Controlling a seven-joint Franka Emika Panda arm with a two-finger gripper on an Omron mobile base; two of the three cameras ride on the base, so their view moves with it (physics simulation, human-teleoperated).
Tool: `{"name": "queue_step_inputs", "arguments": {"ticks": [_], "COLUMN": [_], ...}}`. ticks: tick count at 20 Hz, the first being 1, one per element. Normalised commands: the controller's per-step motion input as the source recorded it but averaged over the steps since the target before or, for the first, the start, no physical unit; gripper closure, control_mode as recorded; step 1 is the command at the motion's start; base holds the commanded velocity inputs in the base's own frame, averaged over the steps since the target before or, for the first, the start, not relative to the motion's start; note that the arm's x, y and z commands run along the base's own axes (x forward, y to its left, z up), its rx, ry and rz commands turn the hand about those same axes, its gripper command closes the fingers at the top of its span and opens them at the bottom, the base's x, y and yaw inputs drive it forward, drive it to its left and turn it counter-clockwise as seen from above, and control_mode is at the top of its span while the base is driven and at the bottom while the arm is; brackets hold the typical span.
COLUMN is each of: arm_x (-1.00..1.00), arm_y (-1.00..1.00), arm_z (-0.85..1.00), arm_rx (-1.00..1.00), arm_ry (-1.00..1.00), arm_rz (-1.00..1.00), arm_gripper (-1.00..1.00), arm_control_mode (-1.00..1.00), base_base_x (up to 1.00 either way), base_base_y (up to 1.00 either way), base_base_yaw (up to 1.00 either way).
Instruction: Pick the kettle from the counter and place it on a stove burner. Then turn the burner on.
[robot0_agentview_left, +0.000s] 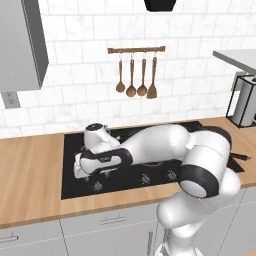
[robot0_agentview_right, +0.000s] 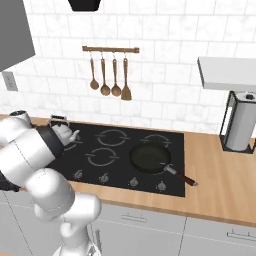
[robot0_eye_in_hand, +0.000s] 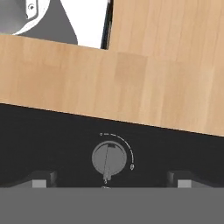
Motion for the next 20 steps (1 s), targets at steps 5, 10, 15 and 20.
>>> {"name": "queue_step_inputs", "arguments": {"ticks": [5, 10, 15, 20], "arm_x": [0.34, 0.0, -0.16, -0.3], "arm_y": [0.0, 0.0, 0.0, 0.0], "arm_z": [-0.35, 0.05, 0.16, -0.1], "arm_rx": [-0.01, -0.06, -0.16, -0.03], "arm_ry": [0.29, 0.12, 0.06, -0.04], "arm_rz": [0.0, 0.0, 0.0, 0.0], "arm_gripper": [-1.0, -1.0, -1.0, -1.0], "arm_control_mode": [-1.0, -1.0, -1.0, -1.0], "base_base_x": [0.0, 0.0, 0.0, 0.0], "base_base_y": [0.0, 0.0, 0.0, 0.0], "base_base_yaw": [0.0, 0.0, 0.0, 0.0]}}
